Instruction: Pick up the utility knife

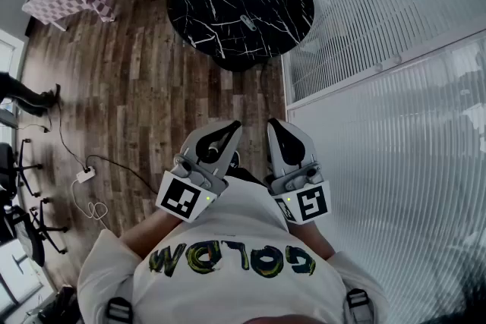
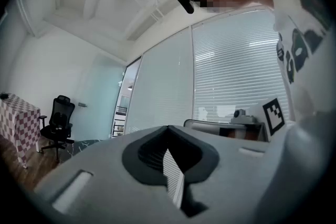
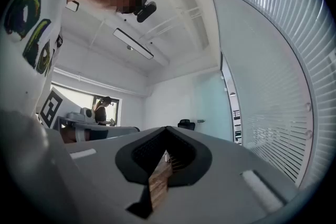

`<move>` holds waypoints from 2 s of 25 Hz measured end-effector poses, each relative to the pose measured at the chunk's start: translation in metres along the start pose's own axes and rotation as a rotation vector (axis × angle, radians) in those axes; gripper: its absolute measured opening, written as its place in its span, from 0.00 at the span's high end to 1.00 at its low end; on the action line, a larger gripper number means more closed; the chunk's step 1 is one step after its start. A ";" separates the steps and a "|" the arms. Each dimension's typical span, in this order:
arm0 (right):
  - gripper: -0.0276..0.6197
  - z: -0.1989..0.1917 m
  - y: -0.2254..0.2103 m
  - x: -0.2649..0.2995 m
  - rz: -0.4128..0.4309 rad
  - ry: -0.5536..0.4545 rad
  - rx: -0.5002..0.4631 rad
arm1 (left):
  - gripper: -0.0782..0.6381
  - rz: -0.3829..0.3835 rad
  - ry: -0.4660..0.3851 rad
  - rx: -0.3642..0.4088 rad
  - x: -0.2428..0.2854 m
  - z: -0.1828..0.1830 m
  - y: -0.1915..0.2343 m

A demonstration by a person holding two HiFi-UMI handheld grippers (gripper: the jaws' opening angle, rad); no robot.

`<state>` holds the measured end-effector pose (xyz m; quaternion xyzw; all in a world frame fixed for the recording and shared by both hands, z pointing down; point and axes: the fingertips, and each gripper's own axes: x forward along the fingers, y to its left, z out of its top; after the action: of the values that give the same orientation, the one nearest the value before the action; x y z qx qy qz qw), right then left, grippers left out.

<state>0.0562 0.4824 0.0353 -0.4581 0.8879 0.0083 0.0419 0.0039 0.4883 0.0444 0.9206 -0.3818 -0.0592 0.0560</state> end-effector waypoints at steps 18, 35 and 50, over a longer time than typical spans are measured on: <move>0.95 -0.005 -0.041 -0.003 0.028 -0.003 0.028 | 0.89 0.037 0.003 -0.005 0.041 -0.012 -0.005; 0.95 -0.019 -0.090 0.089 0.021 -0.017 0.022 | 0.89 0.010 0.001 -0.009 0.108 -0.015 0.078; 0.95 -0.023 -0.137 0.253 0.029 0.016 0.005 | 0.89 -0.024 0.007 -0.026 0.186 0.008 0.219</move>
<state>0.0203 0.1965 0.0408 -0.4450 0.8948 0.0032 0.0359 -0.0198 0.2021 0.0569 0.9246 -0.3696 -0.0614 0.0684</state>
